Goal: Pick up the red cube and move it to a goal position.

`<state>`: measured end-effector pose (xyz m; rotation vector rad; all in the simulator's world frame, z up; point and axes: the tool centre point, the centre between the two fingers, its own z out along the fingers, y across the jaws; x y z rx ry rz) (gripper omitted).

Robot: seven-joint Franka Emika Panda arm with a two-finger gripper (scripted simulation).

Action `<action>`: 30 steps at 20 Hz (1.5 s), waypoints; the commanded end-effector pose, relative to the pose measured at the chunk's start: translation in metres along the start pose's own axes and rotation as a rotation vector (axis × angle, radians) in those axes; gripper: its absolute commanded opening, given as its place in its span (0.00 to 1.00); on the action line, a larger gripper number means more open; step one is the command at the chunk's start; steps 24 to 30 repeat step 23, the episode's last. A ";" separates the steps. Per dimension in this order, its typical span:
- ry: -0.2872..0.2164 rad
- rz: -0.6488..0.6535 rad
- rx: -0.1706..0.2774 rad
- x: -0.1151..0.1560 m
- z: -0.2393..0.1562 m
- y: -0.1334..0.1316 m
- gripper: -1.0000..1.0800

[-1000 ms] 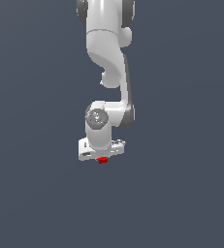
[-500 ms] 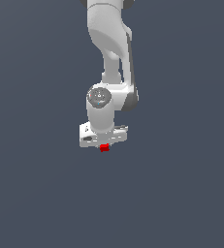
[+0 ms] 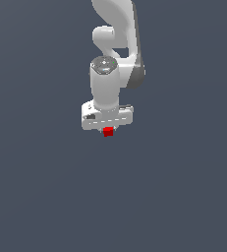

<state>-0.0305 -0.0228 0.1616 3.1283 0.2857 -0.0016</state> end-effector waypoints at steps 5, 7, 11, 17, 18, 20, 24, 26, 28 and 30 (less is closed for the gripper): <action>0.001 0.000 0.000 -0.029 -0.049 -0.013 0.00; 0.001 0.000 0.000 -0.037 -0.062 -0.017 0.00; 0.001 0.000 0.000 -0.049 -0.084 -0.023 0.00; 0.001 0.000 0.000 -0.061 -0.106 -0.028 0.00; 0.001 0.000 0.000 -0.062 -0.108 -0.029 0.00; 0.001 0.000 0.000 -0.064 -0.111 -0.030 0.00; 0.001 0.000 0.000 -0.064 -0.113 -0.030 0.00; 0.001 0.000 0.000 -0.064 -0.113 -0.030 0.00; 0.001 0.000 0.000 -0.064 -0.113 -0.030 0.00; 0.001 0.000 0.000 -0.064 -0.113 -0.030 0.00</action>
